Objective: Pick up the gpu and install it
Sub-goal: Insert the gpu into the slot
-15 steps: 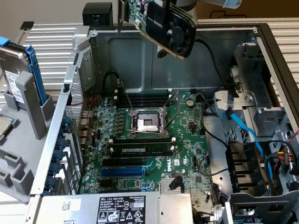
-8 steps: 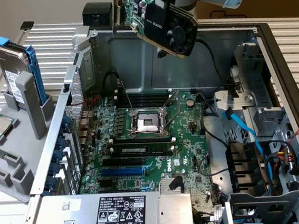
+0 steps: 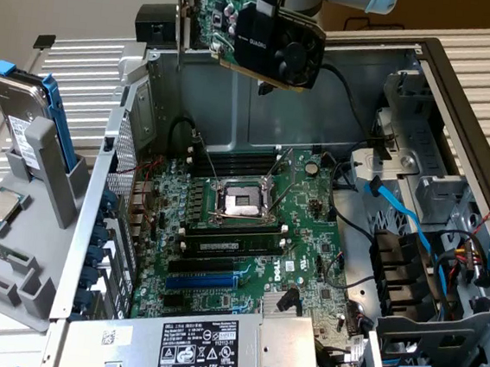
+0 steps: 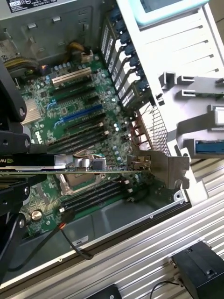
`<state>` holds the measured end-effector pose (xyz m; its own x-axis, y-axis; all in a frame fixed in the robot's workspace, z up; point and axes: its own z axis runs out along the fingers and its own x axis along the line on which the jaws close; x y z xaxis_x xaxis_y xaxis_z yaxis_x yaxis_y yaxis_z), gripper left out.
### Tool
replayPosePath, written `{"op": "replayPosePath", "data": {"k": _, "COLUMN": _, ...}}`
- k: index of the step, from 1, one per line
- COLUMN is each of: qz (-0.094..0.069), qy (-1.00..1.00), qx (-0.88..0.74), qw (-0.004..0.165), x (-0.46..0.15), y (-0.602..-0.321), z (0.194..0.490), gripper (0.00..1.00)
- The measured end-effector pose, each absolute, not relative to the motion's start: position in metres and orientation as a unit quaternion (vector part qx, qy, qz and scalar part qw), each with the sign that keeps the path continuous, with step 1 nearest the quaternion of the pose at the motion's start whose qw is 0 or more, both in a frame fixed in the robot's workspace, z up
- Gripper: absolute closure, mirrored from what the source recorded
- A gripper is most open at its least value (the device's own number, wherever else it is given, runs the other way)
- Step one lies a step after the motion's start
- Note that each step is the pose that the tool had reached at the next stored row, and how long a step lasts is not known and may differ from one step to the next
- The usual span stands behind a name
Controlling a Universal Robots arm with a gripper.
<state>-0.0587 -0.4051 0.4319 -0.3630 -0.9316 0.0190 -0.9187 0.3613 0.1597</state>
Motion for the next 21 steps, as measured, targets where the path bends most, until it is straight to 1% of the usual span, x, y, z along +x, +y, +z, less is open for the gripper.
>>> {"op": "replayPosePath", "data": {"k": 3, "qz": -0.060, "qy": -0.812, "qx": 0.578, "qw": 0.050, "x": -0.0587, "y": -0.4050, "z": 0.4318, "gripper": 0.73}}
{"op": "replayPosePath", "data": {"k": 10, "qz": -0.056, "qy": -0.794, "qx": 0.604, "qw": 0.038, "x": -0.0584, "y": -0.4050, "z": 0.4318, "gripper": 0.73}}
{"op": "replayPosePath", "data": {"k": 21, "qz": -0.052, "qy": -0.748, "qx": 0.661, "qw": 0.035, "x": -0.0584, "y": -0.4050, "z": 0.4318, "gripper": 0.73}}
